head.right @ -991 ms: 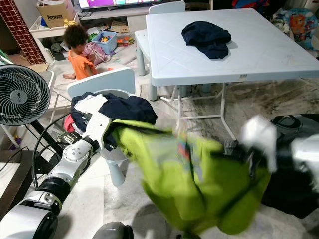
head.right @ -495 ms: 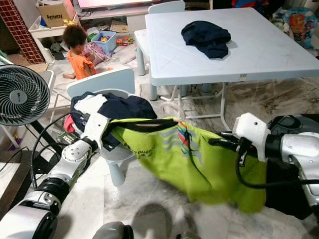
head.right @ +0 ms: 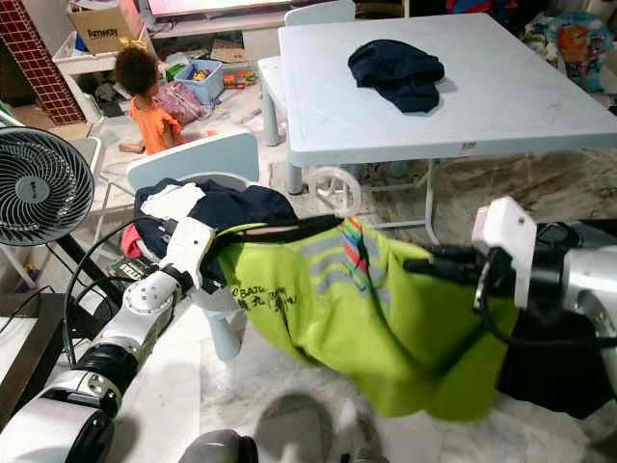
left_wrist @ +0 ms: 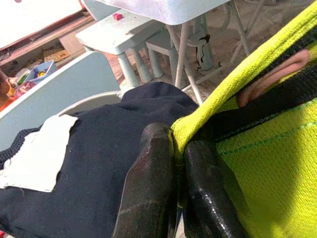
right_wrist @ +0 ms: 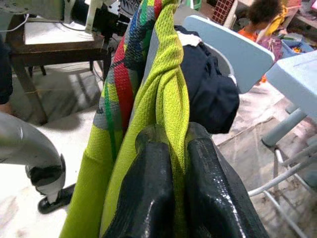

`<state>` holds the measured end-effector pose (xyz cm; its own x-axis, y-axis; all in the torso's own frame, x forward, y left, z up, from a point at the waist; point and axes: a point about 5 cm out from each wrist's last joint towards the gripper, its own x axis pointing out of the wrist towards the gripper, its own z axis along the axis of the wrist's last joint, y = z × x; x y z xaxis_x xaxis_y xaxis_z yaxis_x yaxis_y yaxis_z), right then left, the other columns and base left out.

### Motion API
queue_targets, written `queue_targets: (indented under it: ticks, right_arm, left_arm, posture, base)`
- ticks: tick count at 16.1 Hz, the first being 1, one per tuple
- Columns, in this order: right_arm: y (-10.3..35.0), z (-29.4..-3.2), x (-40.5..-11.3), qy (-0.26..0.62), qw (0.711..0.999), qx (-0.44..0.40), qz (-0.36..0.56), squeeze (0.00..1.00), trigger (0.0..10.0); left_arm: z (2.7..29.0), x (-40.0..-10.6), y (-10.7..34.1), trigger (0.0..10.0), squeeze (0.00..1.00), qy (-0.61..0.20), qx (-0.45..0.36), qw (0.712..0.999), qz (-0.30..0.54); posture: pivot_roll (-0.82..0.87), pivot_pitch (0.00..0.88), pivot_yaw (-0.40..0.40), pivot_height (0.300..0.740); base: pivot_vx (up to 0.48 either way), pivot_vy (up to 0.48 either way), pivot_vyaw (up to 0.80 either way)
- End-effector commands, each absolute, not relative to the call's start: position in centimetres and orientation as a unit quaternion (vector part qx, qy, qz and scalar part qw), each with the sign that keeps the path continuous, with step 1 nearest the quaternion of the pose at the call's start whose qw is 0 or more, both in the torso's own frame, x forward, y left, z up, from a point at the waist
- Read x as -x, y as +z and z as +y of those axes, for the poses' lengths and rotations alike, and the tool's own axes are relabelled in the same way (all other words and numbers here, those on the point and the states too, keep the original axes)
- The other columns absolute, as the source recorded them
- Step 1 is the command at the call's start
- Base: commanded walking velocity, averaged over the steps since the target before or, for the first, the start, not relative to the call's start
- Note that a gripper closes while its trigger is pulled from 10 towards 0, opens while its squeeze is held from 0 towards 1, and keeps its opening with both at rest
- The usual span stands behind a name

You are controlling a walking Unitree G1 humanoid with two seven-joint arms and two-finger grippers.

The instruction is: Hang hanger

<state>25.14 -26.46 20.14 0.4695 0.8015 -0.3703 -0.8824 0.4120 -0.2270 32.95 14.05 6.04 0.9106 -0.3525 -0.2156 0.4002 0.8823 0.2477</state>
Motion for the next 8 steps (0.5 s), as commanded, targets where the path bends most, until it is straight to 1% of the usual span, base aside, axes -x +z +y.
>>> queue_targets:
  ticks: [1,2,3,5,6,8]
  right_arm:
    - [22.0,-27.2,-25.4,0.482,0.845,0.223,0.062,0.00,10.0]
    - [21.5,-27.0,-25.4,0.483,0.842,0.231,0.068,0.00,10.0]
    - [21.5,-26.6,-25.5,0.483,0.847,0.214,0.057,0.00,10.0]
    - [22.1,-25.5,-25.3,0.500,0.851,0.156,0.030,0.00,10.0]
    - [22.3,-25.3,-25.1,0.512,0.848,0.133,0.023,0.00,10.0]
    - [22.8,-26.0,-24.7,0.521,0.847,0.103,0.020,0.00,10.0]
  left_arm:
    - [15.7,-32.5,4.9,10.0,0.00,-0.158,-0.149,0.969,0.121]
    - [15.6,-32.5,4.9,10.0,0.00,-0.159,-0.148,0.969,0.121]
    - [15.6,-32.5,4.9,10.0,0.00,-0.158,-0.142,0.969,0.124]
    - [15.6,-32.5,4.7,10.0,0.00,-0.156,-0.132,0.970,0.133]
    - [15.7,-32.5,4.6,10.0,0.00,-0.155,-0.133,0.969,0.138]
    - [15.9,-32.5,4.6,10.0,0.00,-0.151,-0.132,0.970,0.141]
  posture:
    - [-0.10,0.000,0.049,0.740]
    - [-0.10,0.000,0.048,0.740]
    - [-0.10,0.000,0.048,0.740]
    - [-0.10,0.000,0.048,0.740]
    - [-0.10,0.000,0.048,0.740]
    - [-0.09,0.000,0.047,0.740]
  base:
    - [0.000,0.000,0.00]
    - [0.000,0.000,0.00]
    - [0.000,0.000,0.00]
    - [0.000,0.000,0.00]
    - [0.000,0.000,0.00]
    - [0.000,0.000,0.00]
